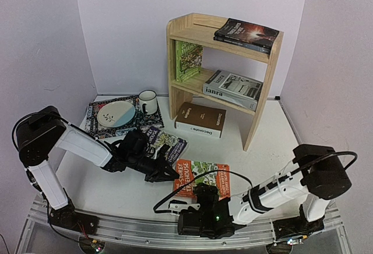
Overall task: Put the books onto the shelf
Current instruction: Pass from the left arm to the right
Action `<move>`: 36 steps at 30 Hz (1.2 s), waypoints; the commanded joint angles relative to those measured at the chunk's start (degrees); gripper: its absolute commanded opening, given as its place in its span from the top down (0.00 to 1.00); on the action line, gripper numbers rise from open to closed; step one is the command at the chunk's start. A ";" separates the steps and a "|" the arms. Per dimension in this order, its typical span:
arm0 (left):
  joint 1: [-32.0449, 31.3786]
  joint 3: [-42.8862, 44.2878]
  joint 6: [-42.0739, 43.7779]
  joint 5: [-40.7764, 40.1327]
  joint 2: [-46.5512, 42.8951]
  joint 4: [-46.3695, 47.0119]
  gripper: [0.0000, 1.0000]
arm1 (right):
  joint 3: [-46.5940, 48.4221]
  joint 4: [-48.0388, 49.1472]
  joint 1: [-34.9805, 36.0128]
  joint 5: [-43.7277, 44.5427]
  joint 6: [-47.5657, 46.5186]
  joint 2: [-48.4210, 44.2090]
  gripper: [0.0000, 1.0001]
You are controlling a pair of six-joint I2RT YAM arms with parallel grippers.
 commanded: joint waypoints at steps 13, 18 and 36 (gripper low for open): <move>-0.05 2.20 -1.35 2.78 -2.45 4.35 1.00 | 0.50 4.88 0.28 13.32 -0.77 3.66 0.49; -0.03 1.90 -1.19 2.79 -2.93 4.35 0.99 | 0.39 5.33 0.33 15.06 -0.84 1.84 0.81; 7.69 5.82 16.10 -7.57 -22.26 -18.39 0.32 | -6.78 10.36 -0.19 9.89 -0.40 -25.18 1.00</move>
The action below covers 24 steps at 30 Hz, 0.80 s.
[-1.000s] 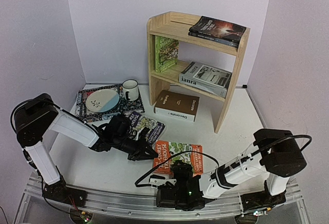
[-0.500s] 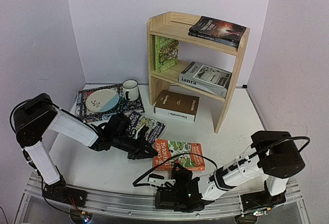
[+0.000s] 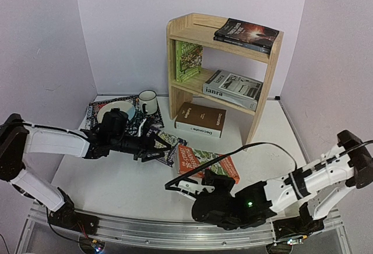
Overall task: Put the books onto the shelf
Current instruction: Pass from the left arm to the right, then pass from the right arm to the left
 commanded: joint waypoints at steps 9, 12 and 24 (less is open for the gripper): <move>0.26 7.86 16.95 -23.92 -22.65 -24.71 0.25 | -2.30 7.85 -6.84 -6.49 8.34 -22.67 1.00; 0.31 6.36 16.49 -26.48 -25.62 -24.76 0.25 | -1.16 8.56 -10.11 -8.87 12.78 -25.03 1.00; 0.30 5.42 16.76 -27.23 -27.86 -25.50 0.26 | 6.26 17.90 -17.92 -14.48 20.81 -21.09 1.00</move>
